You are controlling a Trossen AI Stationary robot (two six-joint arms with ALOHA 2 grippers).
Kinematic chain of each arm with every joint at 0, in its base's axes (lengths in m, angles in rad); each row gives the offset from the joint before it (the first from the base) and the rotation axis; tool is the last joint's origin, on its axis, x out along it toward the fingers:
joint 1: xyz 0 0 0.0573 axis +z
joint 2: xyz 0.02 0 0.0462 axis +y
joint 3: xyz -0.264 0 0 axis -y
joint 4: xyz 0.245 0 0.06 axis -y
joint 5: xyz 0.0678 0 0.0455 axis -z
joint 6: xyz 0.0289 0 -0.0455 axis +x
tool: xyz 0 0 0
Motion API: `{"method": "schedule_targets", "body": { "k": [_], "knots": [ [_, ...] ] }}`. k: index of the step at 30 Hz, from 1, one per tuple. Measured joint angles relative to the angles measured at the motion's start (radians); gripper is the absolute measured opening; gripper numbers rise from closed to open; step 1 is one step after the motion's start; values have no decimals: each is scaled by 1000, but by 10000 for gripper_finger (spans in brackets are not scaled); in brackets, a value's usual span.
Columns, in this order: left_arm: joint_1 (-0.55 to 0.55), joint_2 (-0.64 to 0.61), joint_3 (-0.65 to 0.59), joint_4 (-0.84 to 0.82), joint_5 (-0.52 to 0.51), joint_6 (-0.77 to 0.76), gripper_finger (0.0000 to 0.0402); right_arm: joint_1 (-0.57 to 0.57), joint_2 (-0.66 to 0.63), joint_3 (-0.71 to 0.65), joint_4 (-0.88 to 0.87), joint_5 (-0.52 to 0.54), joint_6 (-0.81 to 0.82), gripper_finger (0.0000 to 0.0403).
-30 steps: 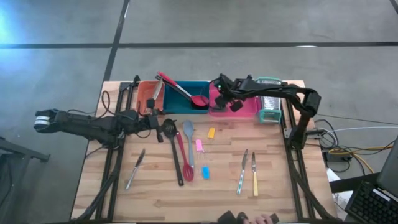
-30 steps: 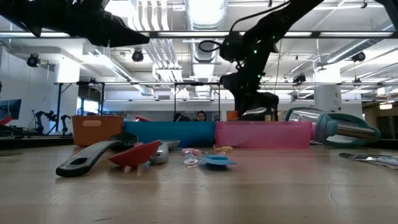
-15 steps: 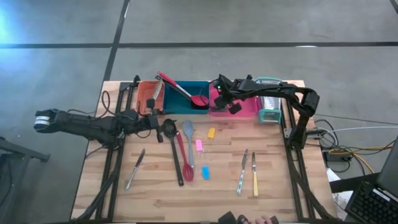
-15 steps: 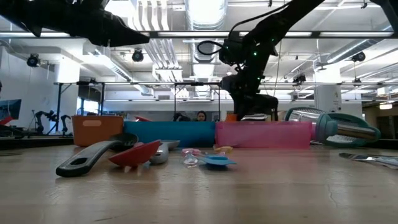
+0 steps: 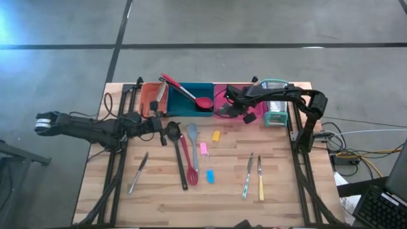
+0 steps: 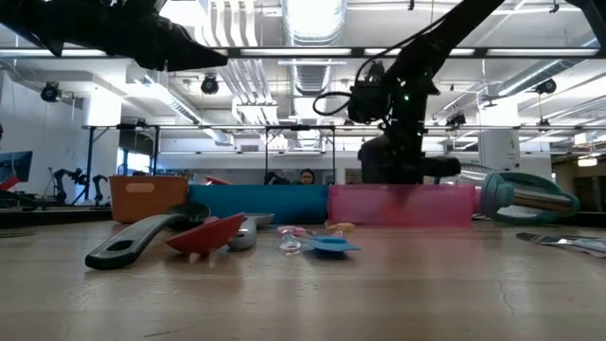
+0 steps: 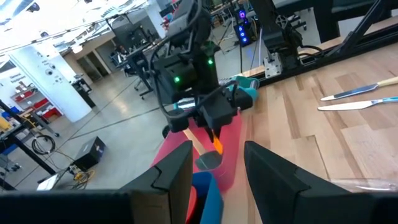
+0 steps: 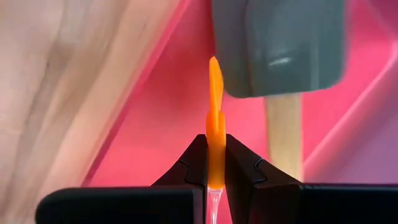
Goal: Pick & Place Kitchen Items
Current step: Put the orange spatula into the red bin
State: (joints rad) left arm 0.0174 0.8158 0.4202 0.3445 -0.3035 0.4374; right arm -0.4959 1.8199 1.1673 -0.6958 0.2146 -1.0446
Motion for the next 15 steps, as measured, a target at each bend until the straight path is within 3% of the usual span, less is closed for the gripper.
{"method": "schedule_targets", "body": {
  "k": [11, 15],
  "knots": [
    [0, 0, 0, 15, -12, 2, 149, -13, -1, -44, 56, 16, -38, 18],
    [0, 0, 0, 15, -11, -5, 149, -13, -1, -44, 56, 16, -31, 50]
  ]
}}
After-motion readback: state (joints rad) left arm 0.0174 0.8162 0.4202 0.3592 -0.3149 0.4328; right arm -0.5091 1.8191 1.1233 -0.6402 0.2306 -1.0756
